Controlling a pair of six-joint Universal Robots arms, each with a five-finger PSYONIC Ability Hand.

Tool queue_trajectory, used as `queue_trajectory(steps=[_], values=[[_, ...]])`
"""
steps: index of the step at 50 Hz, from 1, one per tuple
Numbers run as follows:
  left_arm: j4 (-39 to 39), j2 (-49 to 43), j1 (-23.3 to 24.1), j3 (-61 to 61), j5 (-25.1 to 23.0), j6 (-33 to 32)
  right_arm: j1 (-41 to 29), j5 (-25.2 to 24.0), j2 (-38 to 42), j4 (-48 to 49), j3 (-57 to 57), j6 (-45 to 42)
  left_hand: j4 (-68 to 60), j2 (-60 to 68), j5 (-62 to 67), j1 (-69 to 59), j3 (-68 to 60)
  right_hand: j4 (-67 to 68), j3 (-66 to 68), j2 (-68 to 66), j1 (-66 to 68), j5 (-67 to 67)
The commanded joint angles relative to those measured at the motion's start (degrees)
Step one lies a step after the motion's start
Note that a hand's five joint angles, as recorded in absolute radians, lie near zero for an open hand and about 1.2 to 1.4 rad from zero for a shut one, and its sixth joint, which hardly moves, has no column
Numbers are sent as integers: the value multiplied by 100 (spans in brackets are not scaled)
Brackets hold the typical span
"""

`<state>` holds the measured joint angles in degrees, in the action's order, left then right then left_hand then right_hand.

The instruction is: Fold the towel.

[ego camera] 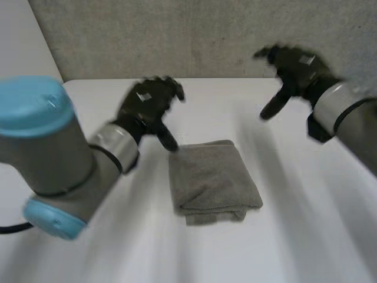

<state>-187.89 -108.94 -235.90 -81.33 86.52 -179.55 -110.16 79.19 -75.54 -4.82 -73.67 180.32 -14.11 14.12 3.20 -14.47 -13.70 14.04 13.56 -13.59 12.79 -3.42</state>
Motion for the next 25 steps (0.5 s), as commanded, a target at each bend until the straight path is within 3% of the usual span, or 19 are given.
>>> queue_trajectory(steps=[1, 11, 25], values=[[702, 541, -474, 627, 181, 8, -23, 931, -347, -63, 389, -67, 356, -357, -265, 391, 315, -404, -356, 359, -279, 342], [1395, 751, -781, 1084, 576, 35, -23, 1204, -418, -238, 380, -190, 356, -357, -265, 391, 315, -404, -356, 359, -279, 342], [1782, 751, -1037, 1208, 603, 69, -23, 1213, -418, -230, 345, -480, 272, -273, -181, 308, 231, -404, -356, 359, -279, 342]])
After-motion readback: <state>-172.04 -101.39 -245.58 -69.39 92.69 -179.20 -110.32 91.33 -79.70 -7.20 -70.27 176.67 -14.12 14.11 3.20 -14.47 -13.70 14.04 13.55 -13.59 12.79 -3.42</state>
